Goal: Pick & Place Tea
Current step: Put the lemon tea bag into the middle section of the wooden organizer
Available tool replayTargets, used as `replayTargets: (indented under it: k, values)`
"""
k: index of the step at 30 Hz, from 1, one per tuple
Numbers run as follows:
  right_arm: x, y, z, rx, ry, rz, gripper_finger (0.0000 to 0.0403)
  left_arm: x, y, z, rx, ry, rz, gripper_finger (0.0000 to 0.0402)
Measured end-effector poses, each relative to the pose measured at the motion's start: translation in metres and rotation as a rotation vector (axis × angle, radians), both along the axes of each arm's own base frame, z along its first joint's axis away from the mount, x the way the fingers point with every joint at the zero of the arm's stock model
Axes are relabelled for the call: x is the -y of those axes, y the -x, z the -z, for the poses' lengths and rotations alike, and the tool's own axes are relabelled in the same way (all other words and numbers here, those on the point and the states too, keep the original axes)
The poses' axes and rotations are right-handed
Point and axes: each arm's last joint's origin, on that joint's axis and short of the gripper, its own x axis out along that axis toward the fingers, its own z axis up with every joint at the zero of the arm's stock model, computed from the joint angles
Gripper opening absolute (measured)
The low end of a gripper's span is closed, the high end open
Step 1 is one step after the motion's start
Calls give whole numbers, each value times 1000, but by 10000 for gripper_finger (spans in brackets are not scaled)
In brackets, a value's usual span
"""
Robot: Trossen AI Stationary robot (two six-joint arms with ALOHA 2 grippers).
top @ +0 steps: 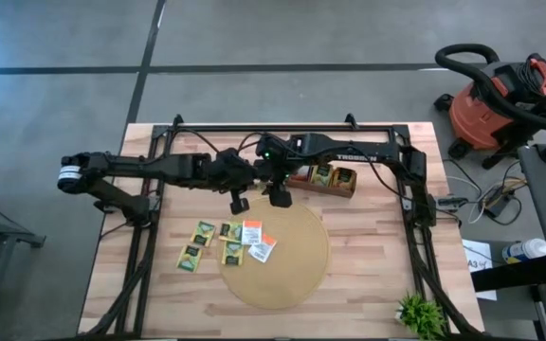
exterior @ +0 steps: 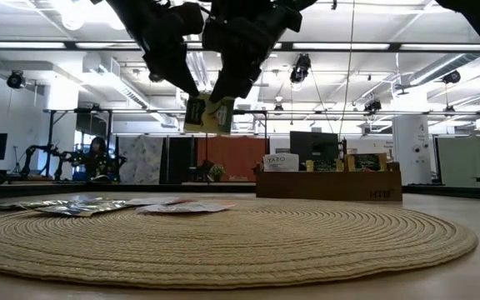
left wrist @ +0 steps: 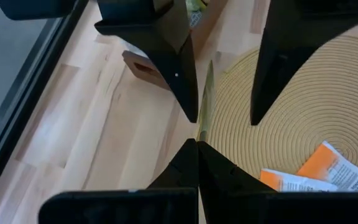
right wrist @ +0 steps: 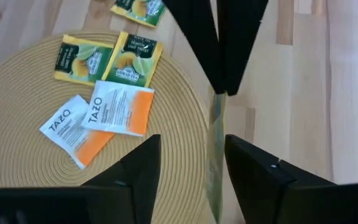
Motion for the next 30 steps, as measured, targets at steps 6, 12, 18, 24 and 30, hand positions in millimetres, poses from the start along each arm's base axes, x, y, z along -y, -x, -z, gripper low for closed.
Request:
replayTargets:
  k: [6,12,18,24,30]
  values:
    - [0,-1,0,4,-24,39,139,0,-2,-3,44,22,-16,0]
    - [0,-1,0,-3,-40,60,68,0,-2,-3,55,37,-48,0]
    - [0,0,0,-14,-63,85,13,-2,-2,-5,89,46,-170,16]
    - [-1,-1,1,-16,-78,98,9,-2,3,-16,170,127,-257,45]
    - [2,0,-2,-9,-106,153,9,0,19,-33,262,169,-345,63]
